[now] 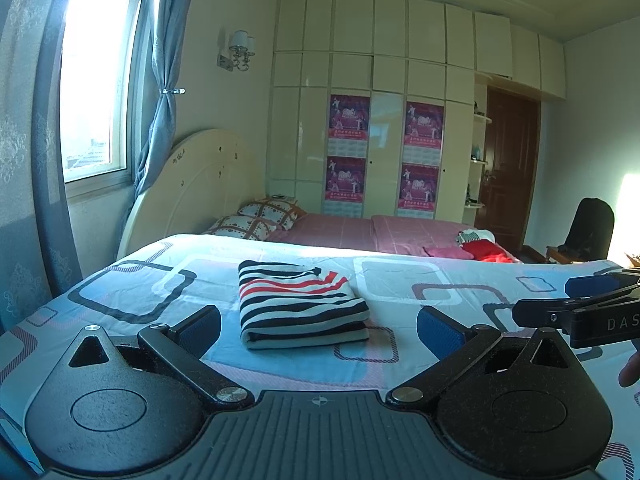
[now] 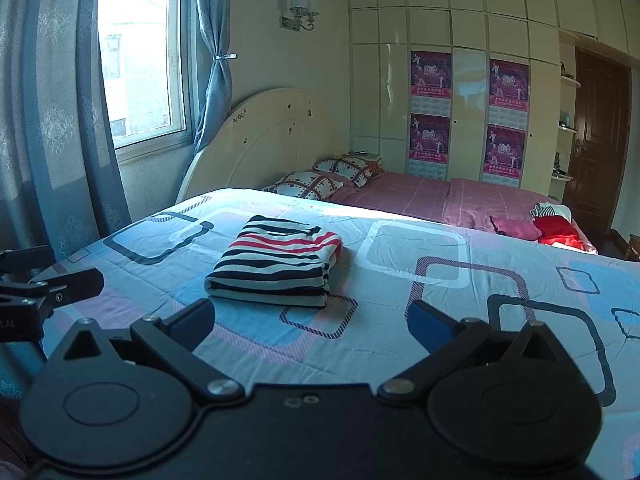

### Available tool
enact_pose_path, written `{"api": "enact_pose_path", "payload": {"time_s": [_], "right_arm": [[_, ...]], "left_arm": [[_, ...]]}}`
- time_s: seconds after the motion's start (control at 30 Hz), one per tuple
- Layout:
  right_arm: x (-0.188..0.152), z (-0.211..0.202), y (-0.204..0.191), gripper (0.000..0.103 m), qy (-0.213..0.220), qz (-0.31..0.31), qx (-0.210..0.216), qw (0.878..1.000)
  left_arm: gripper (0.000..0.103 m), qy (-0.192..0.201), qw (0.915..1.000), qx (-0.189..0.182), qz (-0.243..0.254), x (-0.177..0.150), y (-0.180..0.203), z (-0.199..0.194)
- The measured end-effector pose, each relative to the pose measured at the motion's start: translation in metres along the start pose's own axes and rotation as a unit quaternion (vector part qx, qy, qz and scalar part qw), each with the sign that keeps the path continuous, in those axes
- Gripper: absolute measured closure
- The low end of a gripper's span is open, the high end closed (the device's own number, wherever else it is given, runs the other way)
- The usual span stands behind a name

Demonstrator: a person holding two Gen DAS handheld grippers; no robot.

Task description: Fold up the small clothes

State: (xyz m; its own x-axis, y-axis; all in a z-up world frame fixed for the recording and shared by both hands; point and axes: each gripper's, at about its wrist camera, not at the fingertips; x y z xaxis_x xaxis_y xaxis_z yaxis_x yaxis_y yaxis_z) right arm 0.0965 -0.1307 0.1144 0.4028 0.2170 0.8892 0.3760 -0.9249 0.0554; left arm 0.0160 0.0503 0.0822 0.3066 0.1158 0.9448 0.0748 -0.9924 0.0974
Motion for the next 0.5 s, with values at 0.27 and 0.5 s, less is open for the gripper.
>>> {"api": "enact_pose_path", "payload": {"time_s": [0.27, 0.5], "right_arm": [[-0.0019, -0.0011, -0.0008, 0.001, 0.001, -0.003, 0.002, 1.000], [-0.0032, -0.0025, -0.0001, 0.001, 0.001, -0.004, 0.006, 1.000]], "left_arm": [[0.000, 0.000, 1.0000, 0.004, -0.006, -0.0011, 0.0001, 0.0018], [0.000, 0.001, 1.0000, 0.004, -0.005, -0.0012, 0.0009, 0.0018]]}}
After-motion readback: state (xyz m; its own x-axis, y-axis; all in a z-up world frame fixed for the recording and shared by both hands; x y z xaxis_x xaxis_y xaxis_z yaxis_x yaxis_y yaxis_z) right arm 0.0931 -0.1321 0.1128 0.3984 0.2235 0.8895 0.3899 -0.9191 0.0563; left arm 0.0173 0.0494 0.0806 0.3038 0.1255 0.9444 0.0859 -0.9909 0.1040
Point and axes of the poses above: each gripper's, at about its wrist camera, not at the fingertips, and z roughly the way its jaws point, y to its right, x to its top, and after that the axes turned 9 degrees about -x, right-handed
